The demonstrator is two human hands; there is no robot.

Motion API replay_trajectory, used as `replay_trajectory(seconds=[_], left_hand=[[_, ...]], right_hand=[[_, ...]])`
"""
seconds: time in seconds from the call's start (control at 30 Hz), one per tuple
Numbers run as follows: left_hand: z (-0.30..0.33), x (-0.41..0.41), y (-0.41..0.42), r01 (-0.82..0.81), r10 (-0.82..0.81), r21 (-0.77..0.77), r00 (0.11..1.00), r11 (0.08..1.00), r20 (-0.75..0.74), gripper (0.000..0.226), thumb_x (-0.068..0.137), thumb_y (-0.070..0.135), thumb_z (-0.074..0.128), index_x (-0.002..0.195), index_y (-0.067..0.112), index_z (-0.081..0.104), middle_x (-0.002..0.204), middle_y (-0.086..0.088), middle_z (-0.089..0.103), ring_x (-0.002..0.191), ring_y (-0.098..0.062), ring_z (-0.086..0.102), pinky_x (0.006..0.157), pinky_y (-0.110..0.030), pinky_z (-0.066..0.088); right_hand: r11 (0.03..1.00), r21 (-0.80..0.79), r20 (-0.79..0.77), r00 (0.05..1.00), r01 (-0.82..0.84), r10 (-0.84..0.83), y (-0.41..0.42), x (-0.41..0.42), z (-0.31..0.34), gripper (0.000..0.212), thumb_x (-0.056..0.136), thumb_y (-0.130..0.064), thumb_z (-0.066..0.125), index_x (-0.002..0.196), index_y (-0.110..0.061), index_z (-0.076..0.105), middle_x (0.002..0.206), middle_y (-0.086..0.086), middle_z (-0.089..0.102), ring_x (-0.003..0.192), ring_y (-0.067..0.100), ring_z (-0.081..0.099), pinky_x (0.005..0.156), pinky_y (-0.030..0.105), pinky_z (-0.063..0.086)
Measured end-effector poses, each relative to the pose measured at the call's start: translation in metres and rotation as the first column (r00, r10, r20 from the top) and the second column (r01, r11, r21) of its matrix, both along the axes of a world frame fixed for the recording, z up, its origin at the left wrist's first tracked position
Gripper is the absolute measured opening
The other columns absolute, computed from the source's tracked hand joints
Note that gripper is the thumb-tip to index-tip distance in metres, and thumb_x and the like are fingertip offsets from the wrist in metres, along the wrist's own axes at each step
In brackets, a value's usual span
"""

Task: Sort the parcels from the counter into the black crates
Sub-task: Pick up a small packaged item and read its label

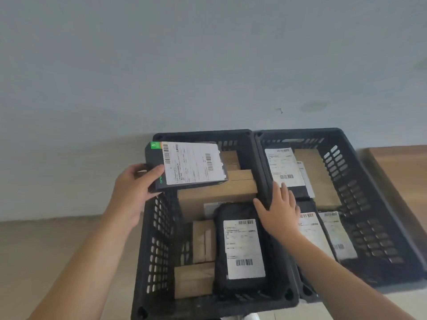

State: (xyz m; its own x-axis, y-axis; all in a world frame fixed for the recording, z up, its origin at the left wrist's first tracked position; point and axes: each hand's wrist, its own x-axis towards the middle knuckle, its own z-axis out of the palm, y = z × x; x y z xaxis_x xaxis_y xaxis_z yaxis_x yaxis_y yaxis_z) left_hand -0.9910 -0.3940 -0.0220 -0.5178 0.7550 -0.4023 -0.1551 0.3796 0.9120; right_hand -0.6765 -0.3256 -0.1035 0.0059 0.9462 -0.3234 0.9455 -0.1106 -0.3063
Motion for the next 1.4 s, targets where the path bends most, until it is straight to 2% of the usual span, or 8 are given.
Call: replay_trajectory(seconds=[0.1,0.27,0.47,0.6,0.77,1.1,1.3,1.4], left_hand=[[-0.022,-0.004,0.051,0.027,-0.027,-0.006,0.998,1.0,0.063,0.036,0.091,0.021,0.077,0.121,0.006,0.063,0.111,-0.009,0.077,0.102,-0.025,0.075,0.09,-0.046,0.061],[-0.062,0.003,0.127,0.149,-0.128,-0.097,0.973,0.984,0.192,0.014,0.096,0.02,0.073,0.107,0.013,0.069,0.107,-0.004,0.078,0.103,-0.02,0.073,0.084,-0.041,0.063],[-0.102,0.011,0.18,0.284,-0.243,-0.219,0.95,0.933,0.196,0.04,0.093,0.023,0.075,0.129,0.011,0.062,0.121,-0.008,0.072,0.112,-0.026,0.069,0.09,-0.043,0.062],[-0.12,0.006,0.189,0.384,-0.36,-0.36,0.923,0.85,0.135,0.035,0.093,0.019,0.074,0.127,0.009,0.067,0.122,-0.008,0.074,0.111,-0.025,0.07,0.098,-0.043,0.057],[-0.125,0.013,0.192,0.447,-0.451,-0.416,0.887,0.792,0.095,0.03,0.095,0.007,0.07,0.124,0.008,0.064,0.113,-0.001,0.071,0.087,-0.012,0.066,0.067,-0.027,0.052],[-0.129,0.01,0.193,0.47,-0.469,-0.407,0.877,0.784,0.109,0.025,0.095,0.009,0.069,0.12,0.014,0.065,0.112,0.001,0.073,0.099,-0.014,0.068,0.07,-0.029,0.054],[-0.118,0.011,0.184,0.431,-0.479,-0.409,0.878,0.805,-0.018,0.022,0.097,0.018,0.069,0.116,0.015,0.06,0.105,-0.001,0.071,0.09,-0.017,0.069,0.066,-0.029,0.056],[-0.102,0.013,0.171,0.356,-0.464,-0.401,0.861,0.844,-0.211,0.03,0.098,0.023,0.067,0.125,0.014,0.06,0.128,-0.01,0.067,0.107,-0.023,0.066,0.088,-0.04,0.06]], right_hand=[[1.0,0.009,0.127,0.992,-0.01,0.009,-0.013,-0.003,-0.021,0.087,0.099,-0.067,0.036,0.163,-0.026,-0.007,0.174,0.004,-0.006,0.16,0.031,-0.007,0.128,0.056,0.006],[0.996,0.08,0.117,0.992,0.027,-0.037,-0.012,-0.005,-0.028,0.08,0.101,-0.064,0.031,0.164,-0.024,0.003,0.173,0.008,0.002,0.16,0.03,-0.003,0.128,0.056,0.007],[0.994,0.097,0.093,0.993,0.059,-0.068,-0.009,-0.005,-0.032,0.079,0.1,-0.064,0.029,0.164,-0.022,0.01,0.172,0.007,0.012,0.159,0.029,0.006,0.129,0.053,0.009],[0.991,0.118,0.076,0.994,0.066,-0.075,-0.009,-0.005,-0.033,0.081,0.097,-0.066,0.026,0.163,-0.021,0.015,0.17,0.008,0.02,0.158,0.029,0.013,0.128,0.053,0.014],[0.99,0.126,0.065,0.995,0.062,-0.071,-0.008,-0.005,-0.034,0.082,0.096,-0.067,0.025,0.162,-0.02,0.018,0.167,0.009,0.026,0.156,0.03,0.019,0.126,0.055,0.019],[0.99,0.13,0.047,0.997,0.061,-0.067,-0.006,-0.003,-0.037,0.081,0.095,-0.069,0.023,0.16,-0.021,0.019,0.162,0.008,0.035,0.151,0.031,0.03,0.123,0.056,0.026],[0.987,0.149,0.02,0.998,0.056,-0.06,-0.007,-0.001,-0.038,0.08,0.096,-0.066,0.027,0.16,-0.019,0.021,0.159,0.009,0.038,0.148,0.03,0.033,0.122,0.055,0.029],[0.986,0.16,-0.012,0.999,0.05,-0.049,-0.007,-0.001,-0.035,0.078,0.097,-0.066,0.026,0.159,-0.02,0.023,0.159,0.008,0.038,0.148,0.029,0.033,0.122,0.054,0.028]])
